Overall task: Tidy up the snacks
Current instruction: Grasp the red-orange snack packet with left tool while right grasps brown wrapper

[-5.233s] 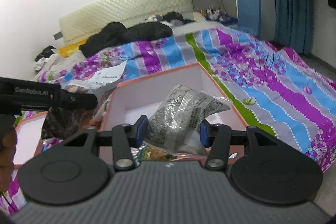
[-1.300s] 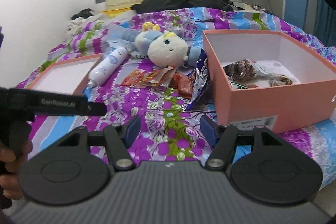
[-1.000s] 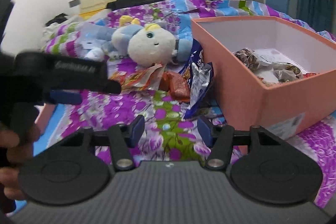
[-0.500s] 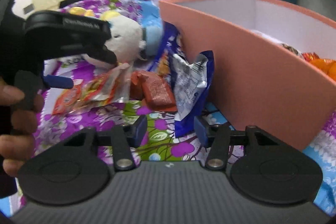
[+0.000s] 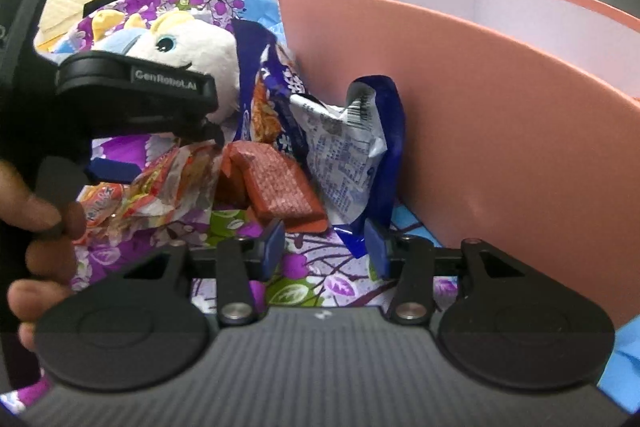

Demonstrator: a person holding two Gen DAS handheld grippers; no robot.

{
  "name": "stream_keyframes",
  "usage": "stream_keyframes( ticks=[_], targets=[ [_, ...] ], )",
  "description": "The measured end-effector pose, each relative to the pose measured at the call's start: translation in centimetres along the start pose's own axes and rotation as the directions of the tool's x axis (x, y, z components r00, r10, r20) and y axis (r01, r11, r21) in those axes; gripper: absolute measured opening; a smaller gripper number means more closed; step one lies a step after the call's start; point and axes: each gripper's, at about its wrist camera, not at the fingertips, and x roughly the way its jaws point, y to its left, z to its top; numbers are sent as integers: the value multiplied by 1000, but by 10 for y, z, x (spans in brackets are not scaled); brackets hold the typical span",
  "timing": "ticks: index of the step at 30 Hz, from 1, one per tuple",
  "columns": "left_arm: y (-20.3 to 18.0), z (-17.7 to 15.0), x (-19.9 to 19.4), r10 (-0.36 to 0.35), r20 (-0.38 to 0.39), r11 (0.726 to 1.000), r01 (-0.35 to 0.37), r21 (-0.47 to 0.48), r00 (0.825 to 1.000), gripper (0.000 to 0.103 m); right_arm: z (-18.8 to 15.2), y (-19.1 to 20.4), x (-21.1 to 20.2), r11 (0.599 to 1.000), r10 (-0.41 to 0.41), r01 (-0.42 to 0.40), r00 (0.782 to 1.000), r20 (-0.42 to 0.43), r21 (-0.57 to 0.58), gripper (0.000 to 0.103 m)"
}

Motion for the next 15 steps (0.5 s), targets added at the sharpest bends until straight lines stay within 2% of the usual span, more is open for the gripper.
stream_keyframes(
  ticks=[1, 3, 5, 10, 12, 13, 14, 15],
  targets=[
    [0, 0, 0, 0, -2, 1000, 0, 3, 1000, 83, 0, -1, 2, 1000, 0, 0, 1000, -3, -1, 33],
    [-2, -3, -3, -5, 0, 1000, 5, 8, 1000, 80, 1, -3, 3, 1000, 18, -17, 1000, -5, 0, 18],
    [-6, -6, -5, 0, 6, 1000, 0, 24, 1000, 75, 1, -5, 4, 999, 40, -40, 999, -17, 10, 11],
    [-7, -12, -17, -5, 10, 999, 5, 32, 1000, 64, 2, -9, -1, 996, 91, -91, 996, -9, -9, 11],
    [-6, -15, -24, -11, 16, 1000, 10, 28, 1000, 50, 3, -11, -4, 992, 121, -121, 993, -15, -21, 13],
    [-7, -15, -28, -20, 22, 999, 19, 28, 1000, 40, 4, -13, -6, 989, 146, -146, 989, -19, -26, 13],
    [-8, -15, -33, -25, 25, 999, 24, 27, 999, 16, 5, -14, -8, 985, 170, -170, 985, -18, -32, 14],
    [-8, -15, -36, -10, 22, 1000, 9, 22, 1000, 7, 5, -14, -11, 983, 176, -177, 984, -13, -45, 14]
  ],
)
